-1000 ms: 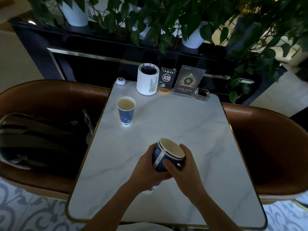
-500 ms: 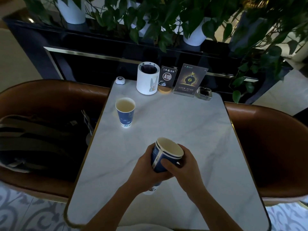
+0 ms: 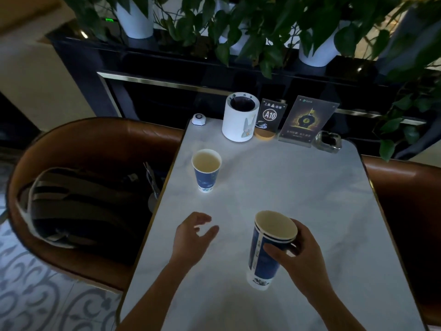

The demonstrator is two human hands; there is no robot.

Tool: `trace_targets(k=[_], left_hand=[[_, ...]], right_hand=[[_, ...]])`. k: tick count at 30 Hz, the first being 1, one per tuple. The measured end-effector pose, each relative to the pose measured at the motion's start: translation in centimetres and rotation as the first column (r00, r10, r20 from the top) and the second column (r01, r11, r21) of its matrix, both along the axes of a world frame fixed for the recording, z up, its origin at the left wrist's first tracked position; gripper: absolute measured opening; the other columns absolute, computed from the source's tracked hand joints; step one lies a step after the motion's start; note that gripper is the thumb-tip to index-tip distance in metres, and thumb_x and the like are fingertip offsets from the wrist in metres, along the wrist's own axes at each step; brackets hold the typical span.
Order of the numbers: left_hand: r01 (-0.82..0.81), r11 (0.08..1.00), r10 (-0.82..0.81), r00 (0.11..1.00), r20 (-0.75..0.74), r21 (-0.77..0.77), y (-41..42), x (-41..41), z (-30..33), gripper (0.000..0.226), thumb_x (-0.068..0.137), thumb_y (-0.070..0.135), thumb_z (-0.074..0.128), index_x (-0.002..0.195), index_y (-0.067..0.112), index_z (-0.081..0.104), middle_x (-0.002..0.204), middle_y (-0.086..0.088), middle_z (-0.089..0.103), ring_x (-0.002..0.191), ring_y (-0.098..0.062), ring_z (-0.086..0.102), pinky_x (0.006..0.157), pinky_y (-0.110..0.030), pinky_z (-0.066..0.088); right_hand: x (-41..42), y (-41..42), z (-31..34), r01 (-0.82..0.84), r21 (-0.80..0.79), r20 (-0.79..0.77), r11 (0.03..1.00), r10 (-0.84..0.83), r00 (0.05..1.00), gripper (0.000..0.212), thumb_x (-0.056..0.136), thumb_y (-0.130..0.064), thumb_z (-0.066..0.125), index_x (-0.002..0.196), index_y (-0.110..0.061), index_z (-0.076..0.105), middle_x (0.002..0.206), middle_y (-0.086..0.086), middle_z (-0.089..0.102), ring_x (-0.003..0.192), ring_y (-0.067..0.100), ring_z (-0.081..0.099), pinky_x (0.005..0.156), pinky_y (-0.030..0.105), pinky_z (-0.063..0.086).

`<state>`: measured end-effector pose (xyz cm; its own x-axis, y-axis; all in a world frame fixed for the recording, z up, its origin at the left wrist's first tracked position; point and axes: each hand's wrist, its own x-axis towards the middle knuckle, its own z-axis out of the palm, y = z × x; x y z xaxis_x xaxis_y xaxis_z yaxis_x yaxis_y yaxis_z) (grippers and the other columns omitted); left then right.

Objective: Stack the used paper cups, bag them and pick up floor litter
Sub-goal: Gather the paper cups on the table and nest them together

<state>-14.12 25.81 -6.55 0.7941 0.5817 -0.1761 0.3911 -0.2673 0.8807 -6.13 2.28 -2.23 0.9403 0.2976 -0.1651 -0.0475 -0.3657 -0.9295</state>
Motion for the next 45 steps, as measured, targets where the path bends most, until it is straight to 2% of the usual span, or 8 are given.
trace_targets(k=[10,15,19,23,26,32,38,45], left_hand=[[-0.233,0.963,0.215,0.967,0.137,0.132,4.3,6.8,0.9,0.007,0.081,0.014,0.077,0.080,0.012,0.070,0.091,0.004,0.073,0.079,-0.010,0.066,0.080,-0.034,0.059],[-0.286,0.919,0.219,0.943,0.251,0.272,5.8,9.4,2.3,0.031,0.072,0.022,0.084,0.087,0.020,0.057,0.111,0.002,0.064,0.101,-0.015,0.060,0.086,-0.032,0.052],[-0.145,0.923,0.078,0.978,0.194,0.356,7.1,12.5,2.4,0.072,0.066,0.038,0.086,0.126,0.017,0.053,0.146,-0.003,0.045,0.136,-0.022,0.039,0.110,-0.038,0.034],[0.195,0.860,-0.153,0.980,-0.126,0.472,8.1,15.9,1.3,0.087,0.075,0.058,0.071,0.147,0.025,0.034,0.161,0.001,0.026,0.149,-0.025,0.018,0.118,-0.049,0.027],[0.339,0.717,-0.208,0.938,-0.278,0.609,7.9,16.9,0.3,0.070,0.081,0.052,0.064,0.141,0.027,0.037,0.151,0.003,0.037,0.142,-0.027,0.028,0.103,-0.051,0.047],[0.346,0.673,-0.197,0.936,-0.293,0.653,7.9,16.8,0.3,0.065,0.083,0.051,0.062,0.138,0.029,0.036,0.143,0.002,0.039,0.134,-0.027,0.034,0.086,-0.047,0.055],[0.260,0.831,-0.220,0.965,-0.140,0.491,8.0,14.9,0.7,0.069,0.078,0.049,0.072,0.138,0.030,0.043,0.142,0.002,0.044,0.129,-0.027,0.042,0.091,-0.047,0.054],[0.059,0.925,-0.080,0.996,0.040,0.374,4.8,8.9,2.0,0.060,0.086,0.044,0.068,0.138,0.021,0.050,0.138,-0.002,0.053,0.122,-0.019,0.054,0.094,-0.021,0.036]], right_hand=[[3.0,1.5,-1.5,-0.023,-0.033,-0.034,0.999,0.022,0.999,0.070,0.060,-0.013,0.089,0.120,-0.024,0.055,0.114,-0.009,0.068,0.099,0.006,0.066,0.080,0.021,0.057],[3.3,1.9,-1.6,-0.025,-0.043,-0.061,0.999,0.022,0.998,0.068,0.060,-0.010,0.089,0.117,-0.027,0.055,0.114,-0.010,0.067,0.100,0.004,0.065,0.083,0.024,0.056],[3.9,1.8,-1.9,-0.015,-0.052,-0.103,0.999,0.010,0.995,0.074,0.056,-0.018,0.091,0.121,-0.025,0.056,0.115,-0.010,0.068,0.102,0.008,0.066,0.086,0.028,0.057],[4.0,1.7,-2.1,-0.017,-0.070,-0.119,0.997,0.008,0.993,0.077,0.055,-0.022,0.092,0.123,-0.025,0.055,0.117,-0.009,0.067,0.104,0.010,0.066,0.088,0.029,0.056],[4.0,1.4,-2.2,-0.027,-0.072,-0.123,0.997,0.018,0.992,0.072,0.061,-0.012,0.089,0.123,-0.025,0.055,0.117,-0.009,0.067,0.105,0.010,0.066,0.088,0.029,0.056],[3.4,1.3,-1.9,-0.031,-0.057,-0.125,0.998,0.024,0.992,0.079,0.054,-0.033,0.089,0.125,-0.026,0.054,0.117,-0.012,0.067,0.104,0.007,0.065,0.087,0.026,0.057],[2.3,0.3,-1.2,-0.028,-0.043,-0.090,0.999,0.024,0.996,0.084,0.049,-0.044,0.084,0.125,-0.027,0.054,0.117,-0.013,0.067,0.105,0.007,0.065,0.086,0.026,0.056],[0.1,-2.0,-0.4,-0.042,-0.060,-0.049,0.997,0.039,0.998,0.081,0.052,-0.039,0.087,0.125,-0.025,0.053,0.115,-0.014,0.067,0.104,0.007,0.065,0.085,0.022,0.055]])
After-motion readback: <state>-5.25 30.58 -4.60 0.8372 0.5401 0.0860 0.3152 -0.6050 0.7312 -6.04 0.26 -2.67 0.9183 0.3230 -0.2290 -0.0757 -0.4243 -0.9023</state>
